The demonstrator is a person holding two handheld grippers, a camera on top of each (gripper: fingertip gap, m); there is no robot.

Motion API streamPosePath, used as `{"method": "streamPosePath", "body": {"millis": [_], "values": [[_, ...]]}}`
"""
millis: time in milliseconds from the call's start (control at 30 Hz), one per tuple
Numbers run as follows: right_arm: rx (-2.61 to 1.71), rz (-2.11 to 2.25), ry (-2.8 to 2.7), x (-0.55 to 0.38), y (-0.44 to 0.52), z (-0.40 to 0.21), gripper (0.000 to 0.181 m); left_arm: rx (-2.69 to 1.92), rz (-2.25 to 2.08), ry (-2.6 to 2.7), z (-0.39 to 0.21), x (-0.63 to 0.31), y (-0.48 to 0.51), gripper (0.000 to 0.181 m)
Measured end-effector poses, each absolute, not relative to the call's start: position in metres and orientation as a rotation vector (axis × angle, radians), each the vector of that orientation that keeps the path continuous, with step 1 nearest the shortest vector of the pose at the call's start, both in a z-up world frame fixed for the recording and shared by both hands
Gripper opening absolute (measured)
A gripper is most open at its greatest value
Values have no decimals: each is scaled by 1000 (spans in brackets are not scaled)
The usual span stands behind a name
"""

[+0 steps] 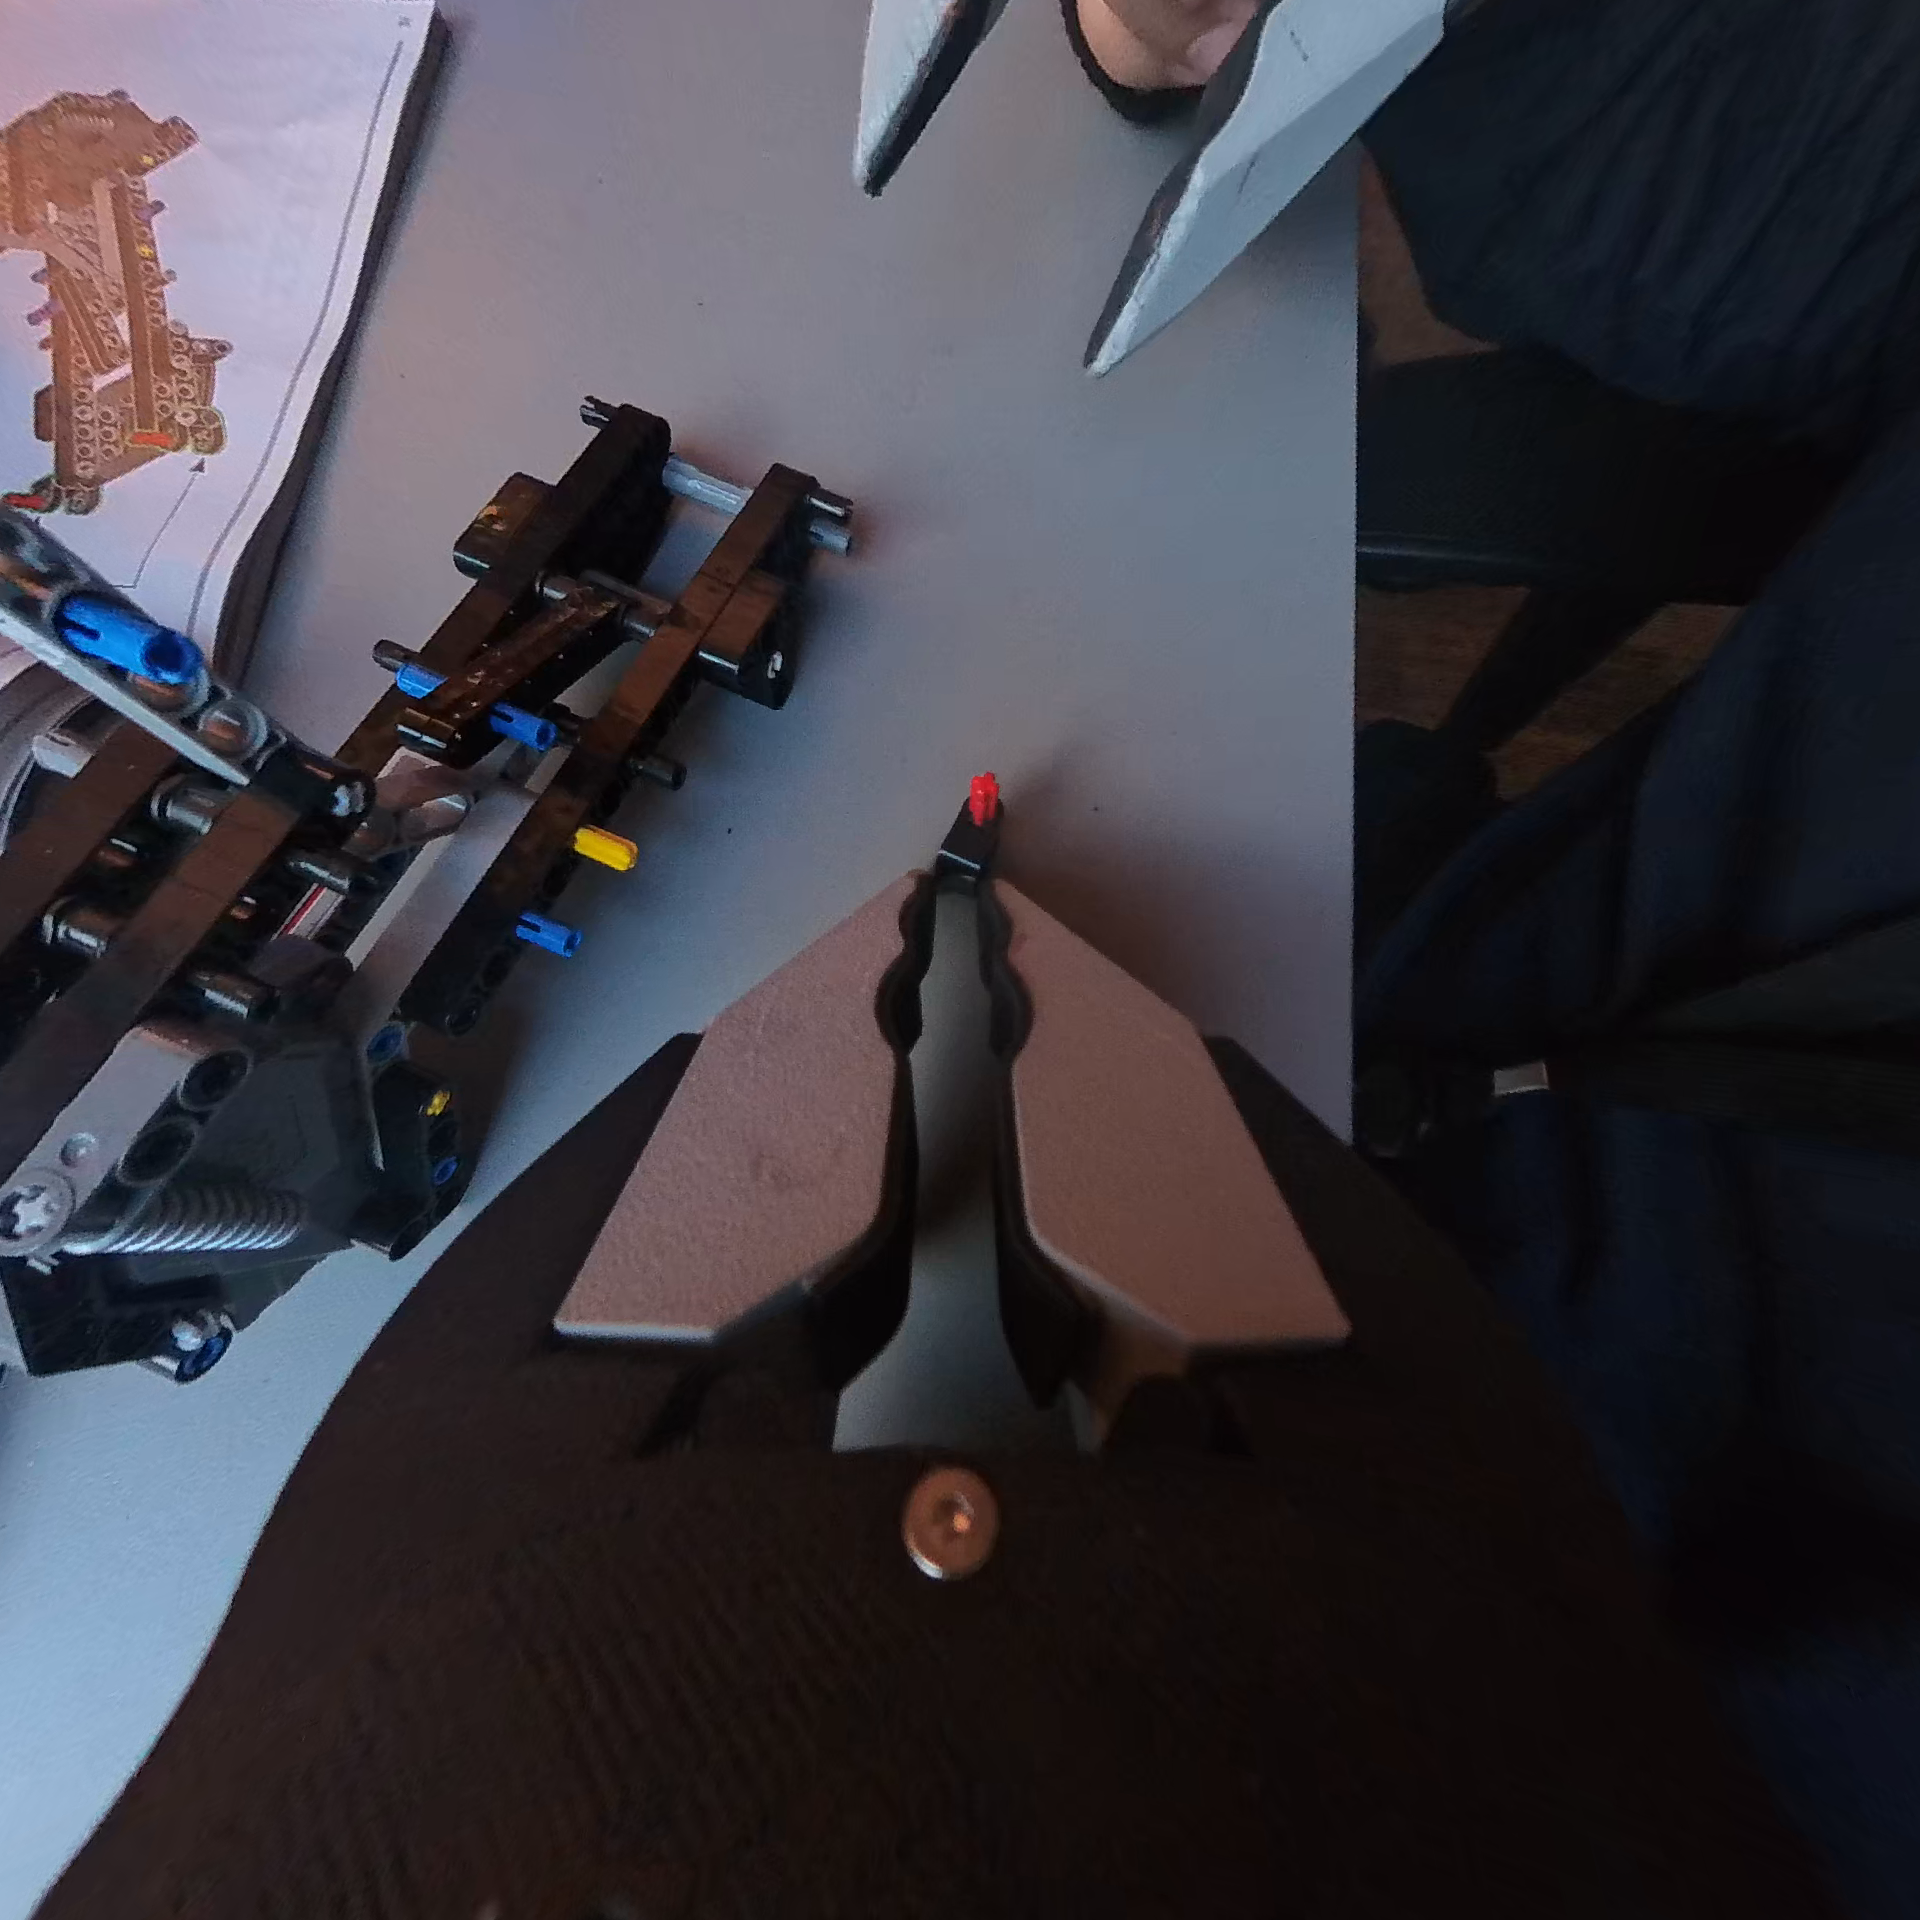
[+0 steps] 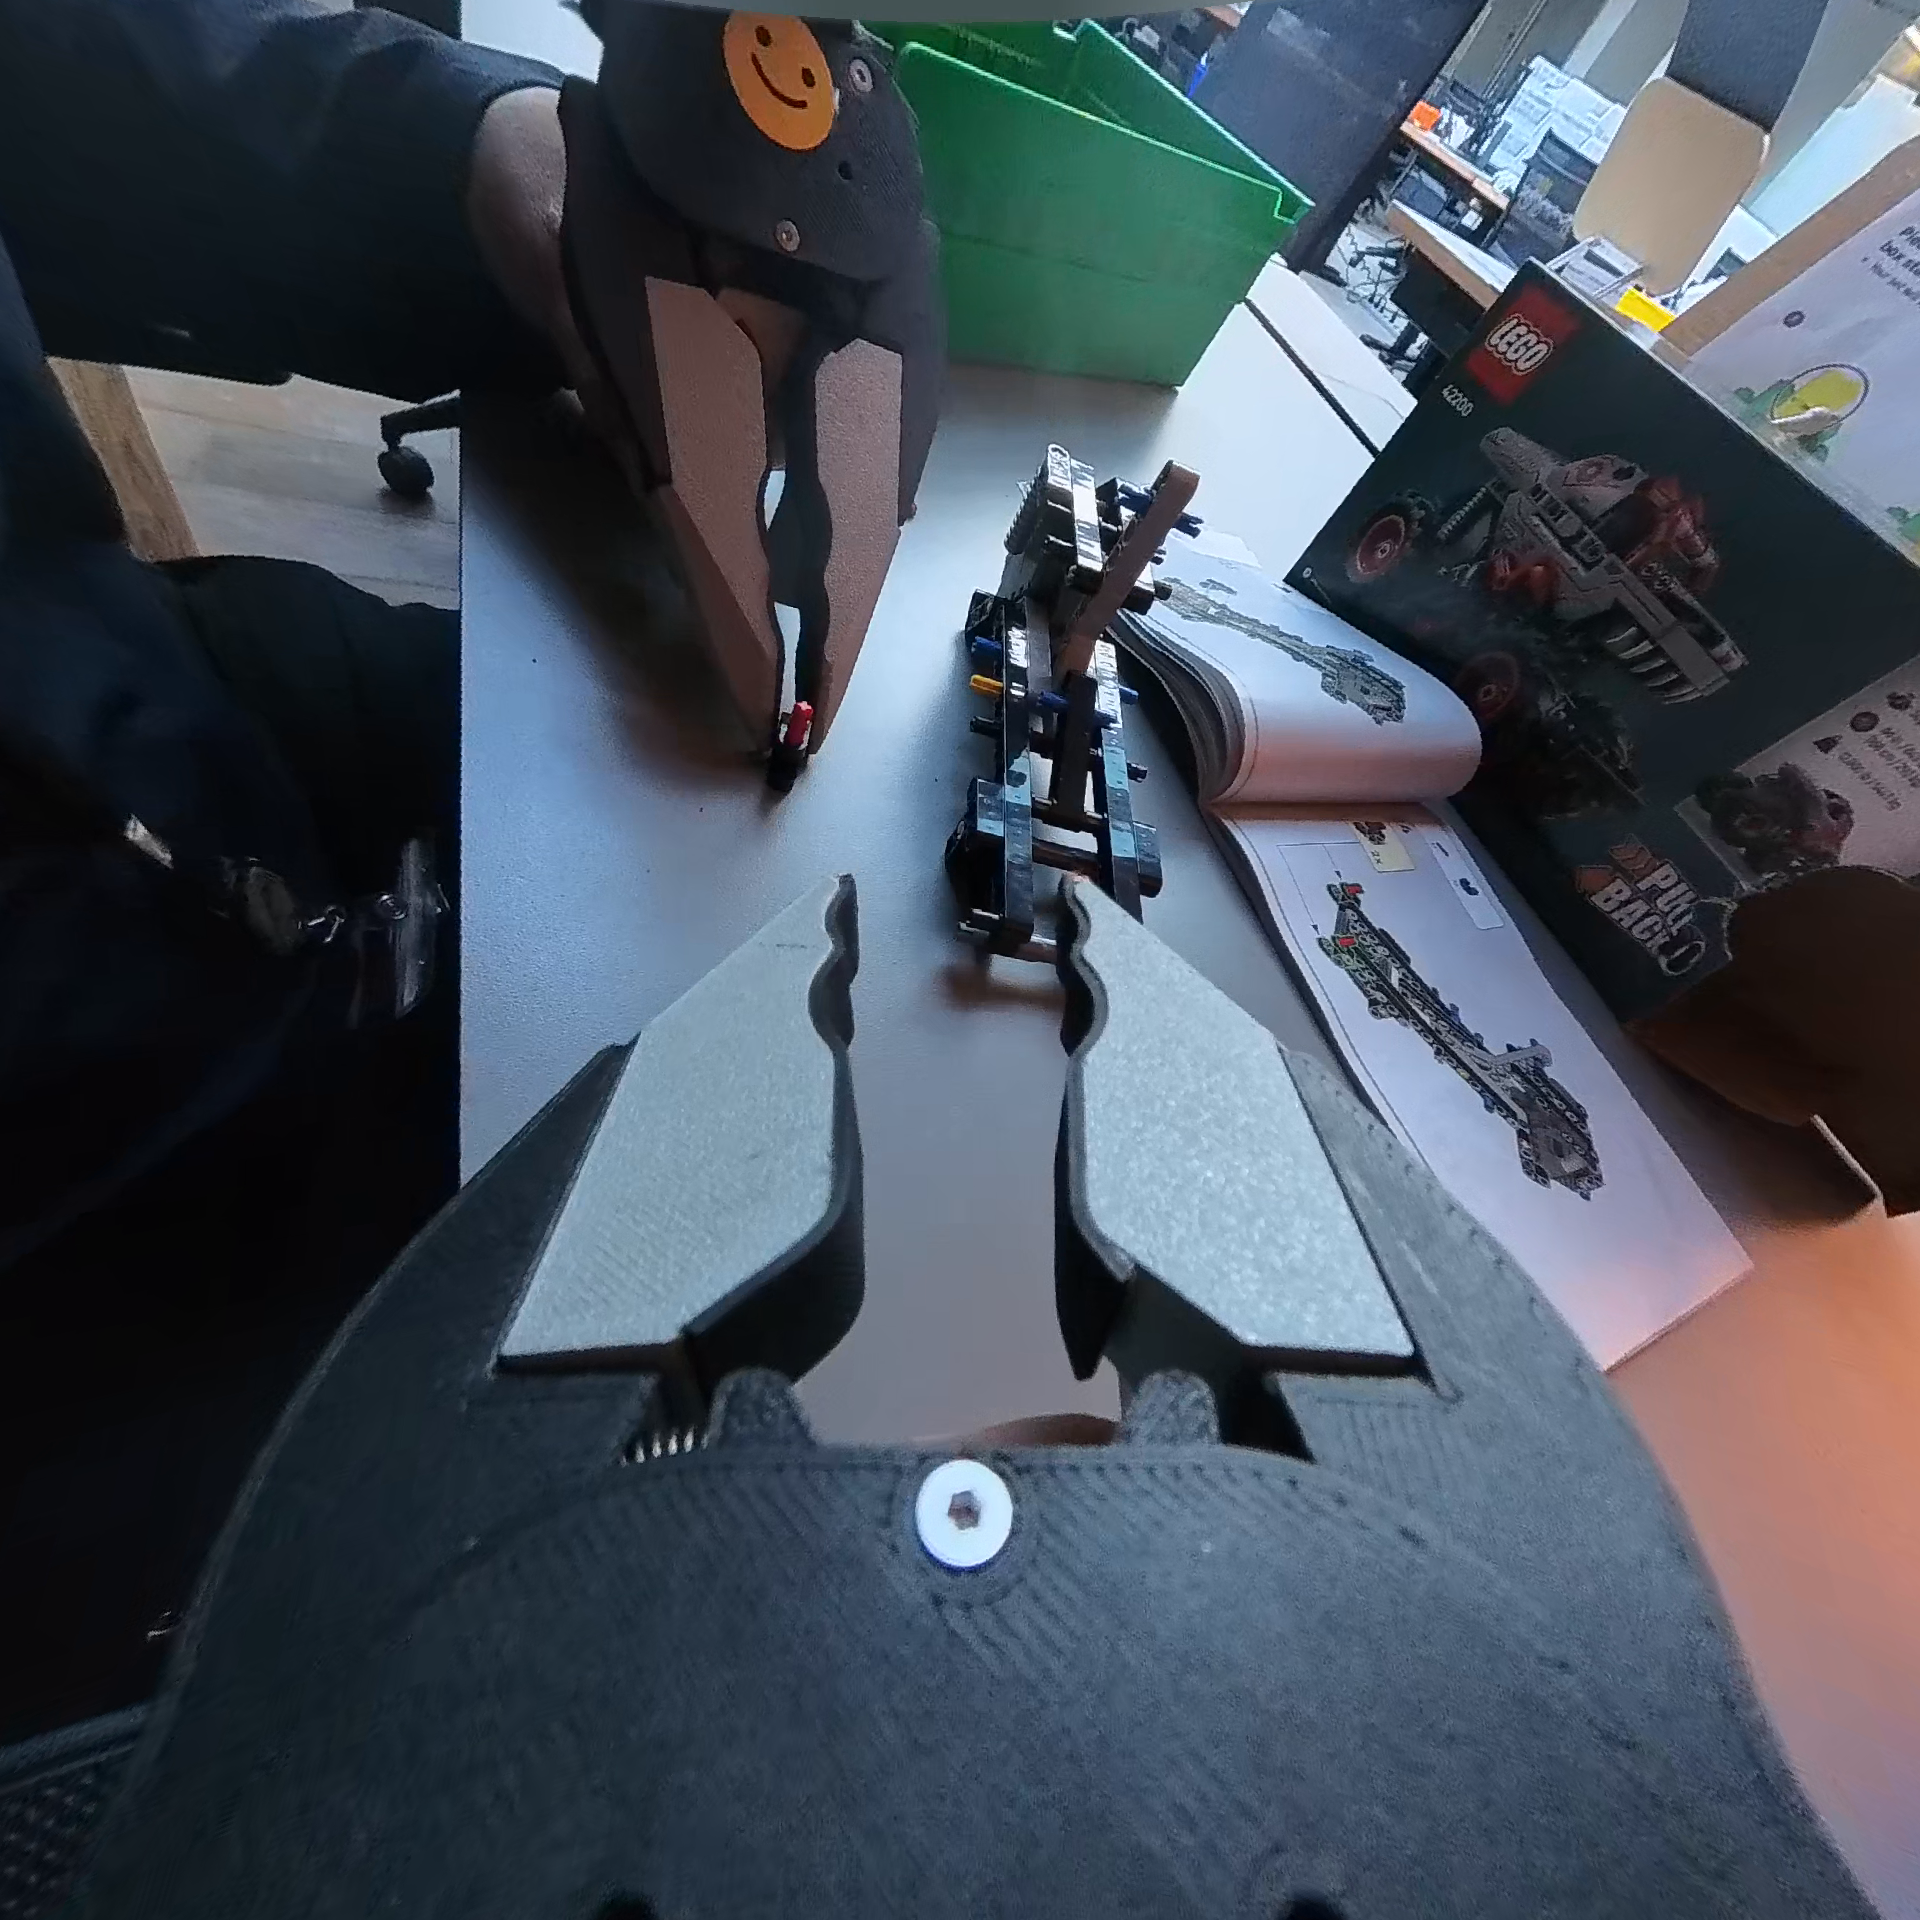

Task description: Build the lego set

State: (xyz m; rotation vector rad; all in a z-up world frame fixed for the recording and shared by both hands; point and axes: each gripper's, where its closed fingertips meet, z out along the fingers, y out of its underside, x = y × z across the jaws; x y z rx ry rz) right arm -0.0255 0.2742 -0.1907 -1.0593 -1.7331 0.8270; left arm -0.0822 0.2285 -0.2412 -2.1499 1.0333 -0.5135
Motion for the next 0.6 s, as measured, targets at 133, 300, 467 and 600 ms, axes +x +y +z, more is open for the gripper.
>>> {"method": "streamPosePath", "body": {"millis": [133, 300, 467, 600], "values": [[-1056, 817, -1749, -26, 273, -193, 35, -2146, -517, 1043, -241, -81, 228, 4], [-1056, 797, -1769, -32, 270, -196, 29, -2142, -498, 1045, -241, -80, 229, 4], [-1087, 840, -1764, -46, 260, -195, 27, -2137, -493, 1033, -240, -78, 232, 4], [-1150, 847, -1839, -54, 251, -206, 27, -2124, -504, 1029, -238, -72, 235, 4]]}}
